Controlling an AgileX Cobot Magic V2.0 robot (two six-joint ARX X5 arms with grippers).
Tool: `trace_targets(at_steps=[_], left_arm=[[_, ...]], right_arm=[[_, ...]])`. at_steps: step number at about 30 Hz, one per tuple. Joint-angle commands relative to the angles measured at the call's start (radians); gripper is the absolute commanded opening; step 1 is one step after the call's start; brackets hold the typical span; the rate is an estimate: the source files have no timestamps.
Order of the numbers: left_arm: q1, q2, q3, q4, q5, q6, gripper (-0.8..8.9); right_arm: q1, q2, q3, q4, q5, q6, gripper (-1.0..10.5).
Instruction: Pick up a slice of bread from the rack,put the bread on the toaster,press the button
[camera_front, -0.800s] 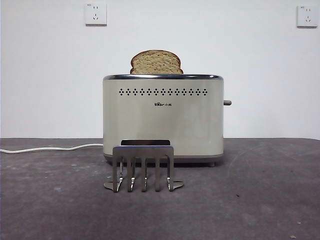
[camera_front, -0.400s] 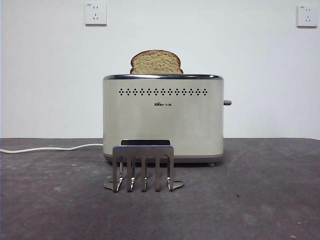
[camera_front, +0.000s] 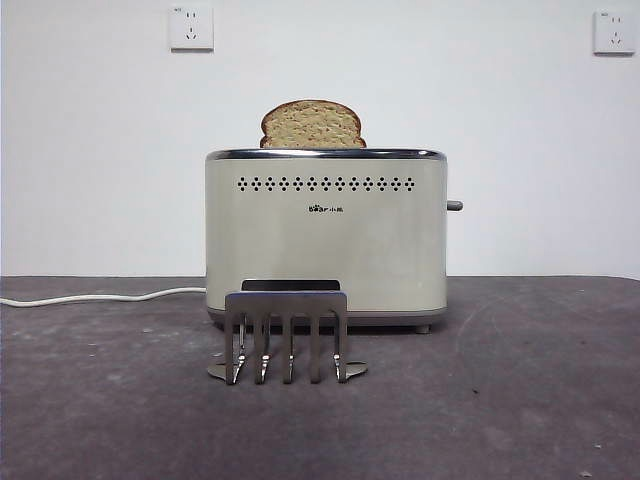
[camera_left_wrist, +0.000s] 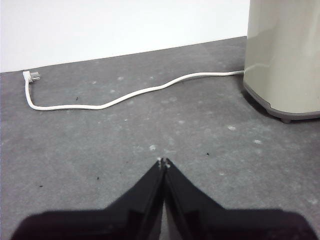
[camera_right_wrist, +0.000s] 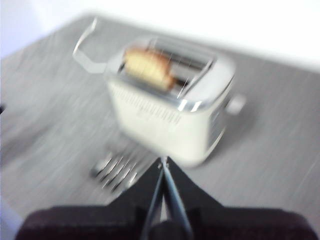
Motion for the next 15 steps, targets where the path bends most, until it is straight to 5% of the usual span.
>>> trace_targets(at_steps=[1,7,15], left_arm=[[0.003,-0.002,-0.014,0.002,-0.002,-0.007,-0.03],[0.003,-0.002,-0.014,0.002,-0.002,-0.007,-0.03],[0.003,-0.002,-0.014,0.002,-0.002,-0.007,-0.03]], right_arm=[[-0.005,-0.109,-0.188,0.223,0.007,0.100,0.0],[-0.003,-0.326,-0.571,0.615,0.168,0.212,0.0],[0.051,-0.534,-0.909,0.841,0.485,0.304,0.0]])
